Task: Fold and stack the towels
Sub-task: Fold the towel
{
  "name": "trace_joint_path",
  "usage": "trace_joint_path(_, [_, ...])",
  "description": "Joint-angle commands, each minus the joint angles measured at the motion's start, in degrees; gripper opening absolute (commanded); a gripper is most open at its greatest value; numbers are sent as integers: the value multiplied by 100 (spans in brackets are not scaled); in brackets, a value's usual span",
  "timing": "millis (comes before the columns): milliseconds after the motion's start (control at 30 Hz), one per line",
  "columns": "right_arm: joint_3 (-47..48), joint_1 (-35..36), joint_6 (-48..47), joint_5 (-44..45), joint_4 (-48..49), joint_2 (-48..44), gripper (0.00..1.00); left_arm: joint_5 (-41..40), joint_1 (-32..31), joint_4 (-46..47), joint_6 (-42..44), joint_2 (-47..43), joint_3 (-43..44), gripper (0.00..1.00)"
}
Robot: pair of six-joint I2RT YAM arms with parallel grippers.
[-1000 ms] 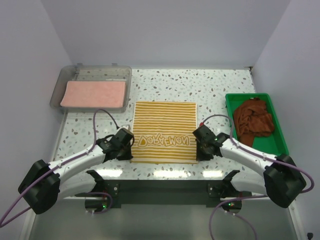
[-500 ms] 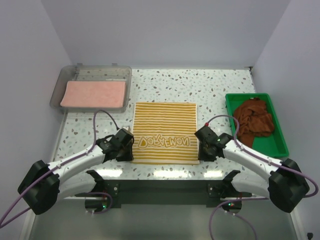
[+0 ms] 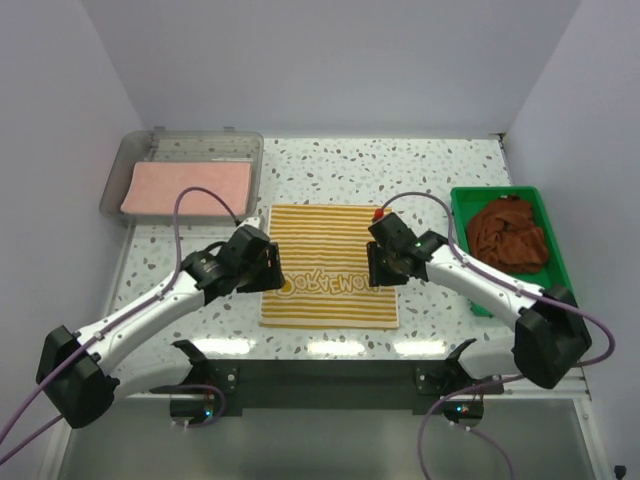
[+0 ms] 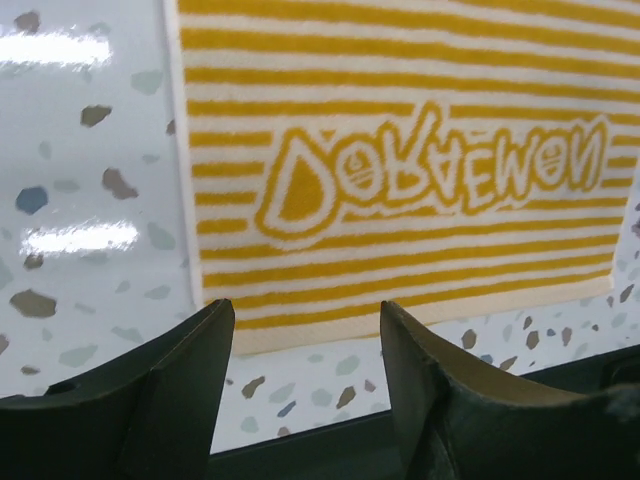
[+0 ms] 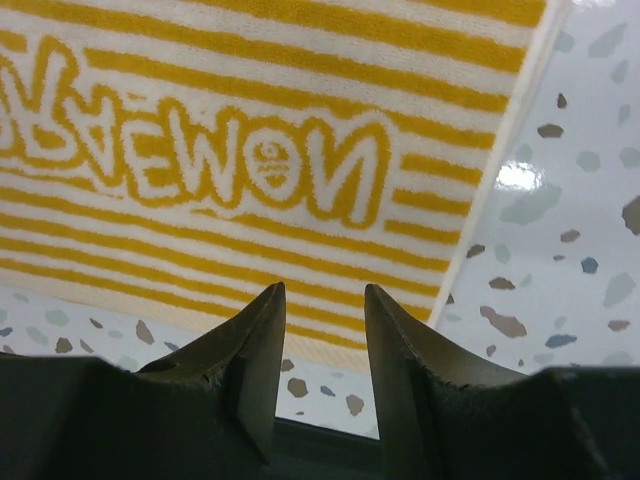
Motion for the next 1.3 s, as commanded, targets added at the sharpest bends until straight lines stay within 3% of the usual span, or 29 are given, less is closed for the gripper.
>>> trace_joint_path(0, [196, -5, -510, -389, 456, 379, 41, 161, -101, 494, 168, 562, 376, 64])
trace_joint_path(200, [275, -93, -765, -398, 764, 1028, 41, 346, -154, 1251, 572, 1739, 552, 60])
trace_joint_path(333, [56, -111, -722, -424, 817, 1389, 42, 539, -154, 1279, 625, 2241, 316, 57])
trace_joint_path(567, [-840, -111, -257, -556, 572, 1171, 43, 1171, -172, 1305, 300, 1917, -590, 57])
trace_joint_path(733, [-1035, -111, -273, -819, 229, 846, 45, 1199, -180, 963, 501, 1338, -469, 62])
trace_joint_path(800, [-668, -119, -580, -785, 53, 811, 47, 1242, -180, 788, 624, 1266, -266, 66])
trace_joint_path(900, [217, -259, -1273, -688, -316, 871, 57, 875, -137, 472, 1168, 1310, 479, 72])
trace_joint_path(1067, [1878, -1068, -2651, -847, -624, 1380, 65, 662, 776, 365, 2590, 2012, 2035, 78])
trace_joint_path(1167, [2697, -1226, -3294, -714, -616, 1917, 66, 549, 1225, 714, 3242, 2539, 2660, 78])
trace_joint_path(1267, [3426, -1691, -3551, -1134, -572, 2479, 64, 706, 1454, 874, 3875, 3242, 3258, 73])
